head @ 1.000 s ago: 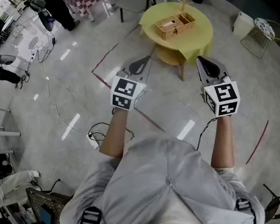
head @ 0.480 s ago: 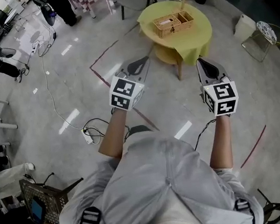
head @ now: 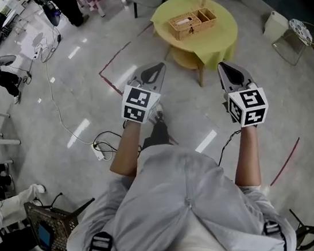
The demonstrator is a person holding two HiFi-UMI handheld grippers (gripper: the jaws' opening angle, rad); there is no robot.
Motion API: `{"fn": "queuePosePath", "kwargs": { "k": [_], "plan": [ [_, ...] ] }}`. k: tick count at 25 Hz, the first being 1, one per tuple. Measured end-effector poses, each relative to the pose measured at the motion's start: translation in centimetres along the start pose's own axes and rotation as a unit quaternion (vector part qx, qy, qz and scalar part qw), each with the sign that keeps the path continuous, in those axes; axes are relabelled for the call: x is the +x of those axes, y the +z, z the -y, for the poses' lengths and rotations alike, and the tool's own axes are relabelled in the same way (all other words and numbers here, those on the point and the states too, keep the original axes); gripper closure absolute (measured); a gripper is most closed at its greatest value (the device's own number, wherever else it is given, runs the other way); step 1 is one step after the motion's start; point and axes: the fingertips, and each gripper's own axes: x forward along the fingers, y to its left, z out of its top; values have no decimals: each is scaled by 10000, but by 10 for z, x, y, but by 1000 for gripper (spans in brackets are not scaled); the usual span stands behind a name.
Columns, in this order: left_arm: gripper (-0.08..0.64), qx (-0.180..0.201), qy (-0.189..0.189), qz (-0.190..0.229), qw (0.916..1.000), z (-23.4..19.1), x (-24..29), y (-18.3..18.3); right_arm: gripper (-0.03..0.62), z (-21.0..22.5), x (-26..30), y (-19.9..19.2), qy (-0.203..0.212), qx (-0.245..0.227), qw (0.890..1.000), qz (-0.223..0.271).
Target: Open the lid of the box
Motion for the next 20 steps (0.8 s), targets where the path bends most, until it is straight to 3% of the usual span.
{"fn": "queuePosePath", "kwargs": {
  "k": [20],
  "plan": [
    [531, 85, -528, -24, 9986, -171, 177, 8, 570, 90, 205, 32, -420, 144, 9987, -261]
  ]
}}
